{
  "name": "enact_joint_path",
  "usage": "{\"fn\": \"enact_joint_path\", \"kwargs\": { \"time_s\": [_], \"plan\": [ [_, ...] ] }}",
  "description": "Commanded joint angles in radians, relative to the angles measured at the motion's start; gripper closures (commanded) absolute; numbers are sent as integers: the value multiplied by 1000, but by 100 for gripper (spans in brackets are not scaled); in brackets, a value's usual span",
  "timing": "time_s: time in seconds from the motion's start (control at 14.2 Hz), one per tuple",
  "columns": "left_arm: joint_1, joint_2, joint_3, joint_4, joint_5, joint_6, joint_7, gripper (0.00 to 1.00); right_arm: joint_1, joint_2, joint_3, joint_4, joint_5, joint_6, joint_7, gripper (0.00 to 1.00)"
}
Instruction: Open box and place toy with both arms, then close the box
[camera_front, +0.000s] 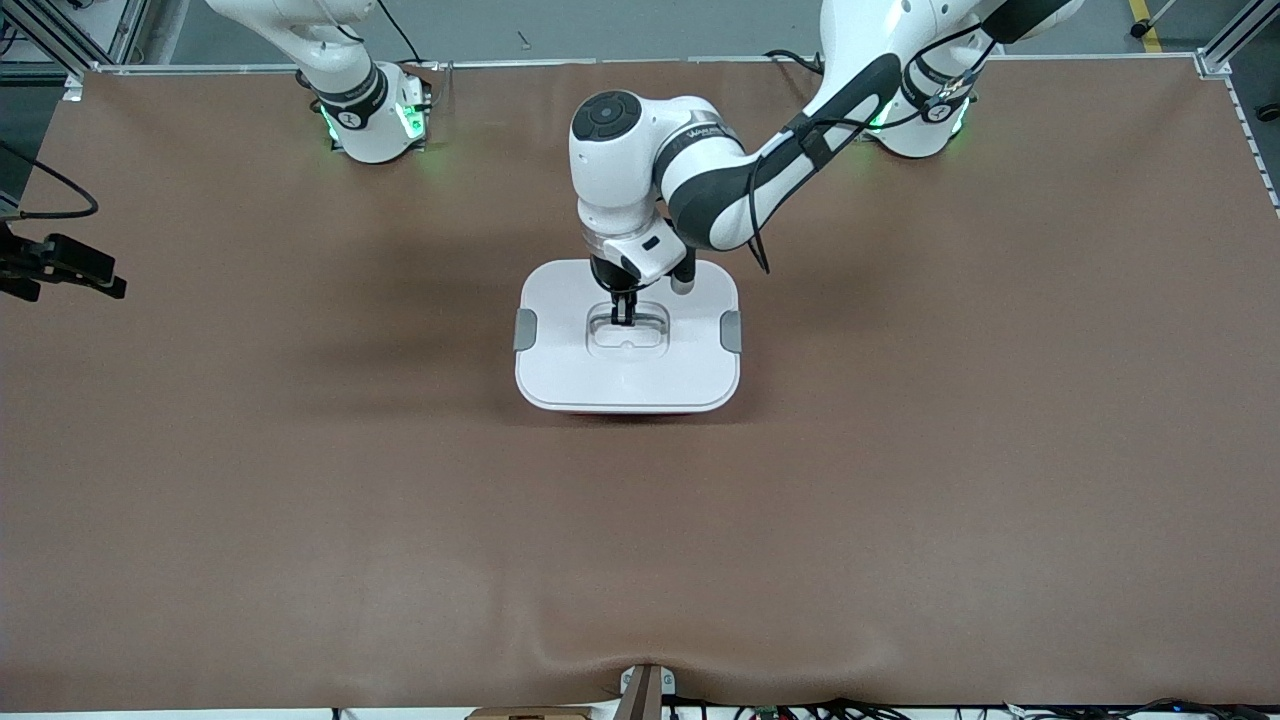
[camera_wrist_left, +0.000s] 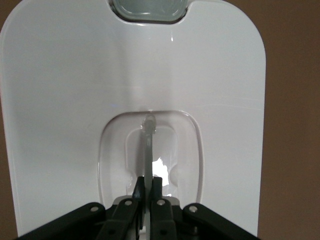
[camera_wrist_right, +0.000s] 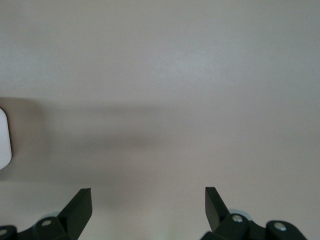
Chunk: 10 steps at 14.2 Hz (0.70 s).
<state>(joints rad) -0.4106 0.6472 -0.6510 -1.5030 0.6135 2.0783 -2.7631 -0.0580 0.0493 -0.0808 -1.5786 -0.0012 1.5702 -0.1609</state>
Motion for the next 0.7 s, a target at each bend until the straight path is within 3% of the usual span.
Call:
{"fn": "enact_joint_path", "kwargs": {
  "time_s": [0.0,0.63],
  "plan": [
    [-4,-26,-3,-31,49,-21,-184,100,-5,0,9,17,-14,-15,-8,0],
    [-5,-23,-3,-31,49,-20,-184,100,4,0,12,17,-8,27,-5,0]
  ]
}}
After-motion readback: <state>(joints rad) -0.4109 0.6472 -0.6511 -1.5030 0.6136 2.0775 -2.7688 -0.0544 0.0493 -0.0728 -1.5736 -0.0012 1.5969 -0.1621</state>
